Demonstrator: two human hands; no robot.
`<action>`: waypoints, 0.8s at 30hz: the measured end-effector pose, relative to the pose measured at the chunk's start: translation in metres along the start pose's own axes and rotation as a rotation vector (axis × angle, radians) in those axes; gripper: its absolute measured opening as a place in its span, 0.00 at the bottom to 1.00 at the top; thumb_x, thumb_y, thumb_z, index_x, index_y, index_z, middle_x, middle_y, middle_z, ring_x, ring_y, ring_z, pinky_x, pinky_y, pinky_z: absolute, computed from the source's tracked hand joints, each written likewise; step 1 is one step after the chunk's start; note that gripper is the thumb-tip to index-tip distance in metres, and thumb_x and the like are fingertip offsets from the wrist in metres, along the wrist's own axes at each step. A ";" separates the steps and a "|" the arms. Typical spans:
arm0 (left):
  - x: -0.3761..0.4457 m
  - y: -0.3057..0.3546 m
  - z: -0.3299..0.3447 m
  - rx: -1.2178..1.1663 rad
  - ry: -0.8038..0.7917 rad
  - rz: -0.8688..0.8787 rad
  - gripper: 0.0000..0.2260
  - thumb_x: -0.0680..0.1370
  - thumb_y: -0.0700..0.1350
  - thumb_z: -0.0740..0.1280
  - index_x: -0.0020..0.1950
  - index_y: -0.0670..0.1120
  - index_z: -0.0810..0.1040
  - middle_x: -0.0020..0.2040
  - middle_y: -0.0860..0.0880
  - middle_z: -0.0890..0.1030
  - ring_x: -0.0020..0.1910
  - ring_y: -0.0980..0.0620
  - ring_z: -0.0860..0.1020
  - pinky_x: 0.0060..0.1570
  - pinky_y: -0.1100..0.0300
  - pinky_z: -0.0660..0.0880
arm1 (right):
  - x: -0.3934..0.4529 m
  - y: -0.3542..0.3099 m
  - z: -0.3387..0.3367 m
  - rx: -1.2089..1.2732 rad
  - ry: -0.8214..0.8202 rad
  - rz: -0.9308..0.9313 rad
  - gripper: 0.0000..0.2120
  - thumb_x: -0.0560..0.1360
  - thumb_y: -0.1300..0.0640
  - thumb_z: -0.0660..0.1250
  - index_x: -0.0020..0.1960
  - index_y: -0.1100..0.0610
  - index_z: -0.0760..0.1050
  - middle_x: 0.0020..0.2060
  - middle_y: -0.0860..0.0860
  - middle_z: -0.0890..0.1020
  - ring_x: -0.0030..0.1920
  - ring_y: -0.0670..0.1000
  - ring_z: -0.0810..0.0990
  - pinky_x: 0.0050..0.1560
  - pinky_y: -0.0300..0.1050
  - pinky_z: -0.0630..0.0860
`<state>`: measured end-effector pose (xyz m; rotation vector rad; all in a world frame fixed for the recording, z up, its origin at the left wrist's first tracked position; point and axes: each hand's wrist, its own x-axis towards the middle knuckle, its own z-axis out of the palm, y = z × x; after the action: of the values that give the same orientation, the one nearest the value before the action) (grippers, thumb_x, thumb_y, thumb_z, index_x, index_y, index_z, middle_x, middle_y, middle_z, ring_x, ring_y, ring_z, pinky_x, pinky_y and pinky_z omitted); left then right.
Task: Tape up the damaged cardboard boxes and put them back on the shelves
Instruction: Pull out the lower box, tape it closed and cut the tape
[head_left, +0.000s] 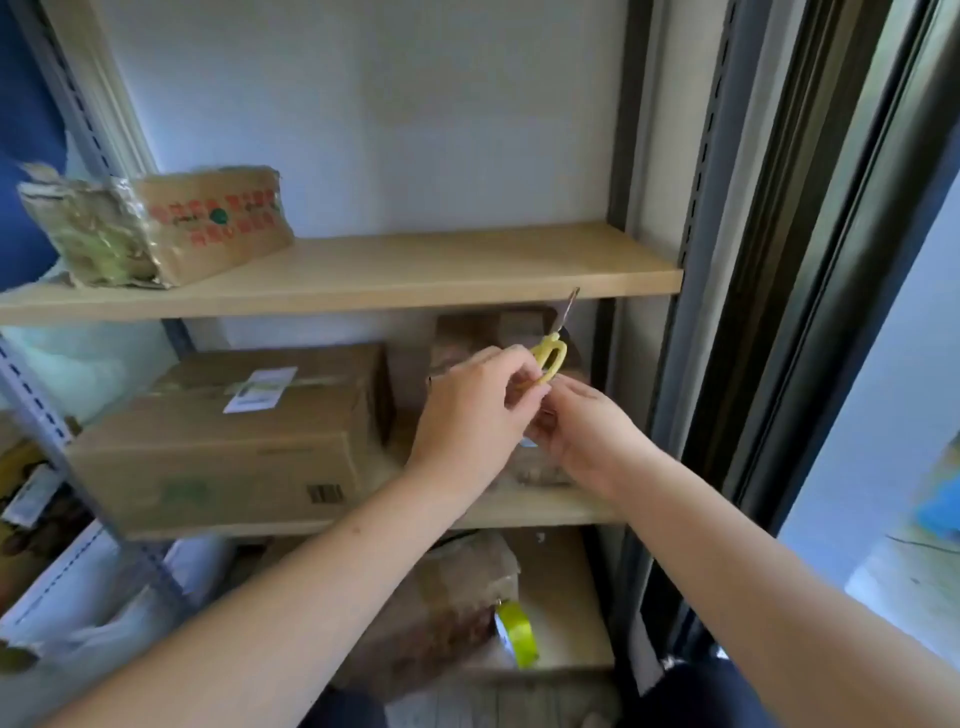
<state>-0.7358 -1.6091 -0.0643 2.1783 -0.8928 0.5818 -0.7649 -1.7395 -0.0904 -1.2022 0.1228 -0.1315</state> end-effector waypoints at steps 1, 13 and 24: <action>-0.019 -0.004 0.009 -0.022 -0.004 -0.023 0.03 0.76 0.51 0.71 0.45 0.56 0.78 0.42 0.59 0.81 0.40 0.60 0.79 0.37 0.65 0.76 | -0.004 0.012 -0.005 0.050 -0.009 0.071 0.11 0.82 0.58 0.61 0.54 0.59 0.82 0.48 0.54 0.86 0.46 0.49 0.85 0.50 0.43 0.82; -0.169 -0.076 0.144 -0.333 -0.279 -0.633 0.05 0.77 0.47 0.72 0.42 0.52 0.77 0.38 0.56 0.81 0.37 0.58 0.80 0.40 0.54 0.79 | -0.012 0.166 -0.078 -0.056 0.250 0.765 0.05 0.78 0.60 0.68 0.46 0.61 0.79 0.34 0.52 0.77 0.29 0.43 0.73 0.24 0.31 0.71; -0.201 -0.167 0.251 -0.550 -0.185 -1.429 0.08 0.78 0.39 0.68 0.51 0.35 0.82 0.50 0.35 0.83 0.52 0.39 0.82 0.41 0.58 0.69 | 0.078 0.241 -0.144 -1.047 -0.023 0.587 0.07 0.78 0.63 0.67 0.55 0.62 0.79 0.36 0.55 0.79 0.28 0.46 0.71 0.27 0.34 0.68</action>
<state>-0.7117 -1.6251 -0.4252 1.7728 0.4935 -0.5186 -0.7028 -1.7999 -0.3688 -2.1465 0.5656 0.5280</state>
